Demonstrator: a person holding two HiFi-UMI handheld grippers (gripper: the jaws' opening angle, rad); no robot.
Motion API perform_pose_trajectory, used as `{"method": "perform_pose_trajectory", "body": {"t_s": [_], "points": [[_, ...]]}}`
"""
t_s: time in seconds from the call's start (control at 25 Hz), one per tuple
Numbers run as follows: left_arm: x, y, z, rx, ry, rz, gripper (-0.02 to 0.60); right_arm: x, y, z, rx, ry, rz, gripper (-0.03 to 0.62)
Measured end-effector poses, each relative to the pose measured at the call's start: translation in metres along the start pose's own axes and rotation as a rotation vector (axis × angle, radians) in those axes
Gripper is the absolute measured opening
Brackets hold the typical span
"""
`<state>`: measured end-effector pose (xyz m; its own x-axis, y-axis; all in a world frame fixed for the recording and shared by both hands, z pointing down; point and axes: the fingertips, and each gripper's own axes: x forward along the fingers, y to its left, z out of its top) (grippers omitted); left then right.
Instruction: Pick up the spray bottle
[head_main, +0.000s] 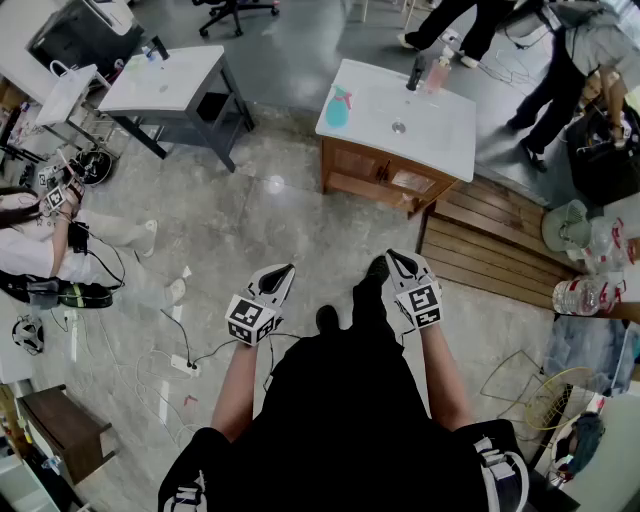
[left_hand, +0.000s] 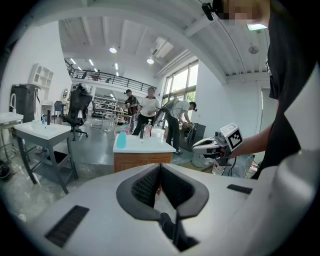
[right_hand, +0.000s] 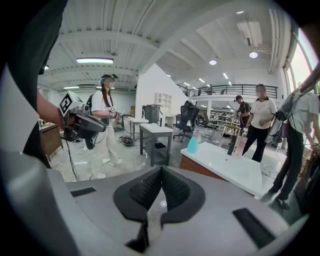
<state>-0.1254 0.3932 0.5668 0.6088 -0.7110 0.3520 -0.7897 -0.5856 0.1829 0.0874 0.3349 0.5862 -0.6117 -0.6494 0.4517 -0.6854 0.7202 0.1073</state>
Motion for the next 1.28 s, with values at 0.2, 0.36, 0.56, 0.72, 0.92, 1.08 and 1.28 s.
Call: {"method": "perform_pose_trajectory", "body": {"t_s": [0.2,0.36,0.56,0.72,0.92,1.08,1.28], "points": [[-0.002,-0.008,0.004,-0.006,-0.009,0.007,0.023,-0.004,0.006,0.000,0.000,0.001,0.013,0.015],[0.002,-0.014,0.006,-0.021,-0.003,-0.004,0.023,-0.006,-0.002,0.008,0.000,-0.012,0.010,0.015],[0.019,-0.013,0.023,0.009,0.004,-0.003,0.023,-0.005,-0.024,0.017,-0.002,-0.035,0.013,0.015],[0.048,-0.006,0.042,0.016,-0.006,0.011,0.023,0.002,-0.055,0.012,0.005,-0.032,0.009,0.015],[0.086,-0.005,0.057,0.016,-0.001,0.011,0.023,0.012,-0.092,0.005,0.038,-0.030,0.016,0.017],[0.119,-0.008,0.067,0.020,0.007,0.003,0.023,0.018,-0.125,-0.001,0.053,-0.028,0.014,0.017],[0.153,-0.002,0.085,0.025,0.001,0.004,0.023,0.032,-0.158,-0.003,0.048,-0.020,0.025,0.017]]}}
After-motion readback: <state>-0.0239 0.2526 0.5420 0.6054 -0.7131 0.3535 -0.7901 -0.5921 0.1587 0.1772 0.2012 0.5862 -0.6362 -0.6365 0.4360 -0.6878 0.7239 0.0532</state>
